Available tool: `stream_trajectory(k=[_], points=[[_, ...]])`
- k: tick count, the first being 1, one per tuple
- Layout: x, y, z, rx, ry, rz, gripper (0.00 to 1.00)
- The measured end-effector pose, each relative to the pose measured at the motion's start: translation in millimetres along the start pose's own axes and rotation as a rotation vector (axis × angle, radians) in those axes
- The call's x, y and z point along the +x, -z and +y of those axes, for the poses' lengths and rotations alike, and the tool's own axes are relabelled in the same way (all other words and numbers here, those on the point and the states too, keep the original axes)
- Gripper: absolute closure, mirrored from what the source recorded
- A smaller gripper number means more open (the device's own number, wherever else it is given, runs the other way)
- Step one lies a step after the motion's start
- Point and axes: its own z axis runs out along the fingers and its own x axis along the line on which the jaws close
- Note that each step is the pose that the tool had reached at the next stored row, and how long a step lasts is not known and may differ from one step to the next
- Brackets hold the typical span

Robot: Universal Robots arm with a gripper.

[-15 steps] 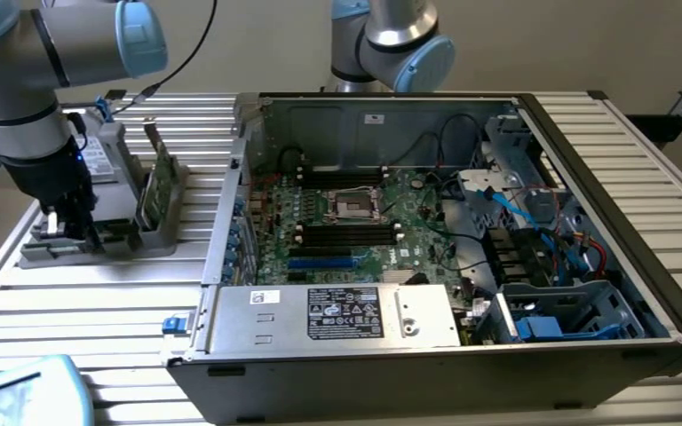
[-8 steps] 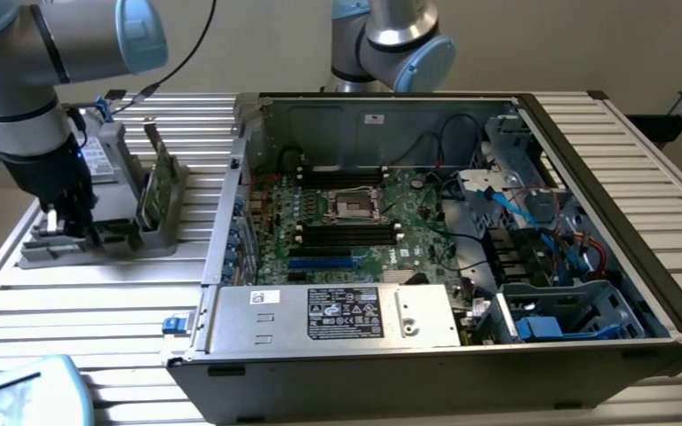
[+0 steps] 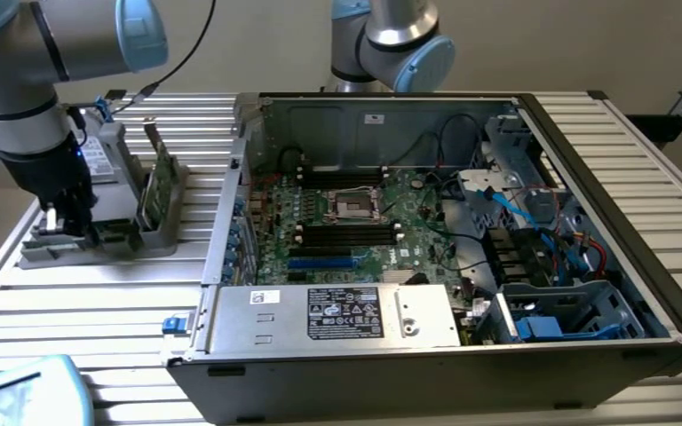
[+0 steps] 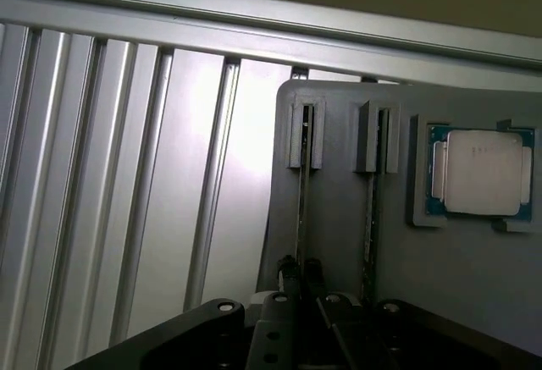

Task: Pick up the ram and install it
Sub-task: 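Pick up the ram and move it above insertion slot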

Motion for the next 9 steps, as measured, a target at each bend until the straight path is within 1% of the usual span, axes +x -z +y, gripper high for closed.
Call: stream_trajectory(k=[9], points=[[0.3,9.1,0.4,-0.0034,0.0,-0.0008,0.86]])
